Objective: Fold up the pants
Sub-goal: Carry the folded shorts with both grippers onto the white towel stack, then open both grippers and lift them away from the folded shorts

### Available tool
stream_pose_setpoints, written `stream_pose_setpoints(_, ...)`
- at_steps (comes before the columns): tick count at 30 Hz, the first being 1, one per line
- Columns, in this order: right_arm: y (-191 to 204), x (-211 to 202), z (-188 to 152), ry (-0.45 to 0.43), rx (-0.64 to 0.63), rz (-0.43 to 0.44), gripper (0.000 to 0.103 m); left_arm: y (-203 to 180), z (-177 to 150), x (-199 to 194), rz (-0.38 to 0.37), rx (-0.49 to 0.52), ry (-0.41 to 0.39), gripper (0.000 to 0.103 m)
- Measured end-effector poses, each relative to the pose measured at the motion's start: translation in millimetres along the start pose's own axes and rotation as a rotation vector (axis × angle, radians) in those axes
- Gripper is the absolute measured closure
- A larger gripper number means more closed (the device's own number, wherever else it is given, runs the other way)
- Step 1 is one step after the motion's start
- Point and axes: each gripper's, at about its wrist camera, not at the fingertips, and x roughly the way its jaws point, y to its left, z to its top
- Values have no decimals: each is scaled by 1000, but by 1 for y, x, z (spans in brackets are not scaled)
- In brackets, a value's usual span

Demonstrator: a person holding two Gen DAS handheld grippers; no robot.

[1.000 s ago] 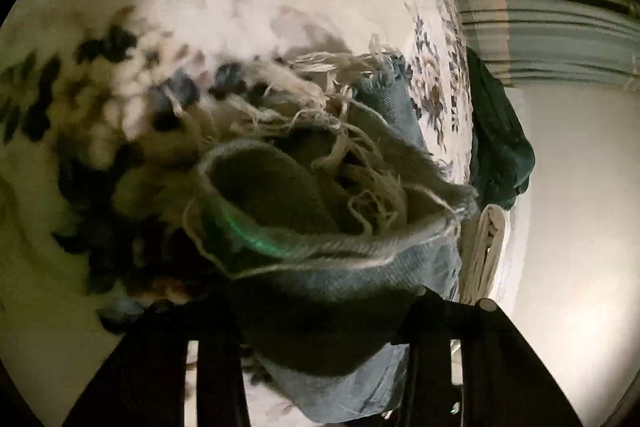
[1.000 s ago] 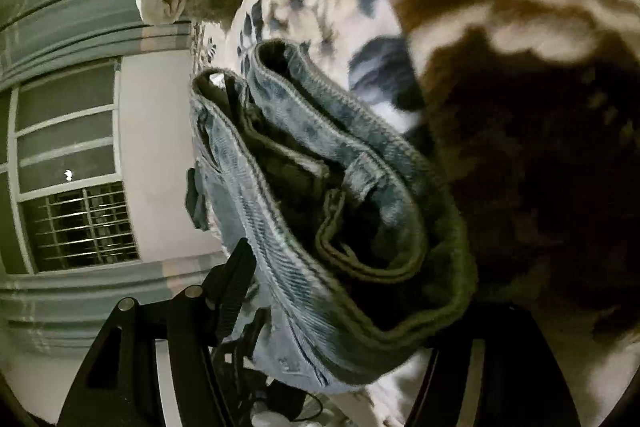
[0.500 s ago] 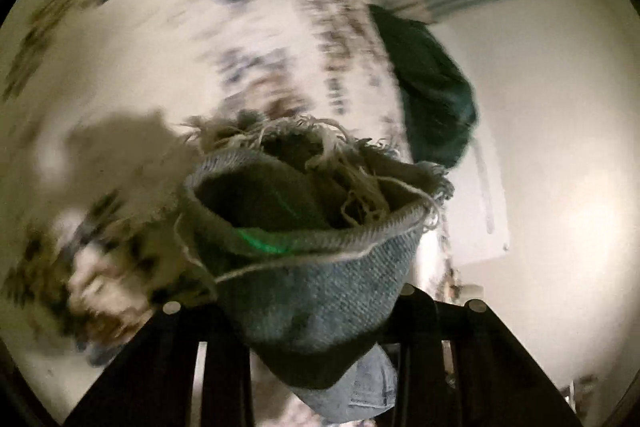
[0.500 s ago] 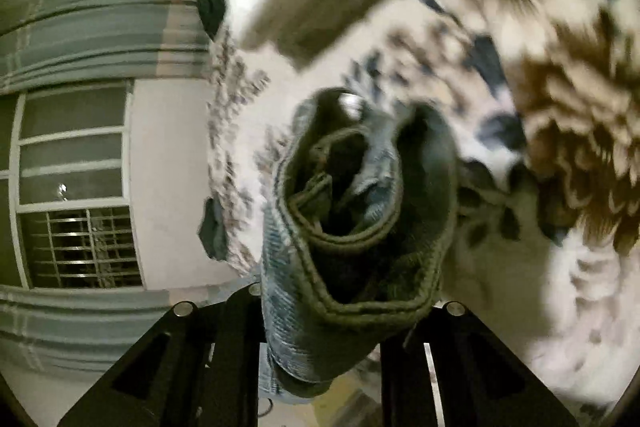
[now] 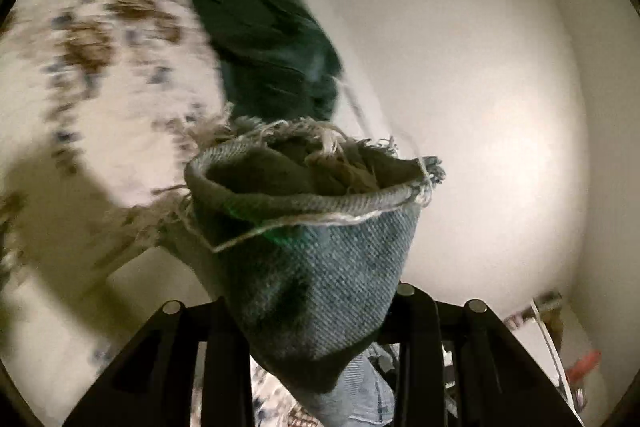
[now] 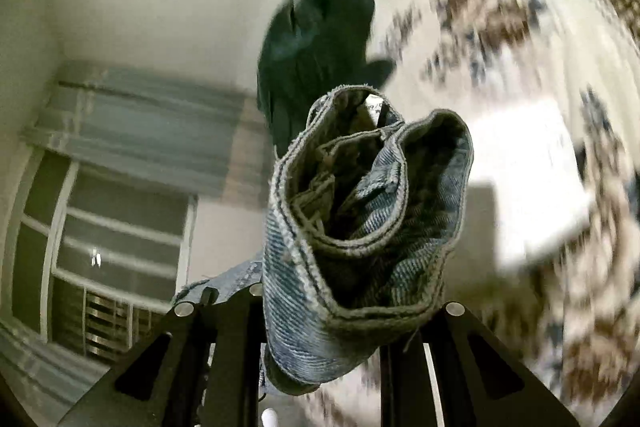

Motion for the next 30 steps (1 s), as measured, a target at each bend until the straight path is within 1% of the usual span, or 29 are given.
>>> stream_pose_setpoints(1, -5, 4, 10, -28, 1, -5, 85, -1, 6, 25, 0, 27, 25, 75)
stream_pose_setpoints(2, -15, 12, 21, -57, 6, -6, 85, 5, 10, 52, -11, 42, 52, 75)
stream_pose_setpoints(3, -31, 23, 28, -82, 19, -17, 85, 14, 11, 73, -2, 54, 83, 75)
stream_pose_setpoints(4, -46, 27, 32, -94, 29, -30, 85, 25, 10, 91, 20, 67, 109, 75)
stream_pose_setpoints(5, -69, 38, 35, -102, 49, -46, 85, 43, 7, 114, 37, 74, 155, 75)
stream_pose_setpoints(6, -87, 47, 35, -103, 66, -68, 85, 60, 3, 129, 79, 83, 190, 75)
stream_pose_setpoints(7, -113, 61, 32, -97, 88, -101, 85, 77, 0, 141, 110, 82, 221, 75)
stream_pose_setpoints(8, -136, 63, 28, -84, 111, -119, 85, 101, -6, 153, 144, 61, 269, 75)
stream_pose_setpoints(10, -168, 73, 17, -75, 162, -140, 85, 129, -14, 155, 197, 48, 305, 75)
stream_pose_setpoints(12, -183, 73, 15, -87, 194, -130, 85, 156, -22, 154, 224, 53, 342, 75)
stream_pose_setpoints(14, -188, 75, 14, -75, 187, -138, 85, 162, -30, 150, 231, 79, 369, 75)
stream_pose_setpoints(15, -186, 76, 11, -64, 160, -158, 84, 165, -30, 147, 231, 87, 376, 75)
stream_pose_setpoints(16, -187, 77, 11, -56, 146, -172, 84, 165, -29, 146, 229, 90, 388, 72)
stream_pose_setpoints(19, -188, 78, 14, -31, 157, -205, 80, 169, -24, 143, 227, 91, 432, 72)
stream_pose_setpoints(22, -193, 78, 15, 5, 179, -260, 58, 162, -24, 142, 254, 114, 494, 70)
stream_pose_setpoints(23, -195, 72, 9, 11, 179, -273, 50, 156, -24, 141, 285, 152, 511, 66)
stream_pose_setpoints(24, -193, 66, 7, 10, 170, -290, 49, 149, -26, 136, 319, 196, 517, 62)
stream_pose_setpoints(25, -189, 62, 6, 8, 155, -312, 46, 139, -27, 133, 382, 269, 518, 43)
stream_pose_setpoints(26, -184, 56, 5, 4, 126, -358, 34, 132, -29, 131, 424, 327, 510, 20)
stream_pose_setpoints(27, -179, 52, 5, -1, 100, -388, 25, 122, -31, 126, 457, 395, 495, 14)
stream_pose_setpoints(29, -164, 42, 1, -5, 27, -479, 15, 105, -36, 118, 507, 509, 480, 12)
stream_pose_setpoints(30, -154, 38, -2, -5, -20, -532, 12, 97, -39, 116, 553, 572, 481, 12)
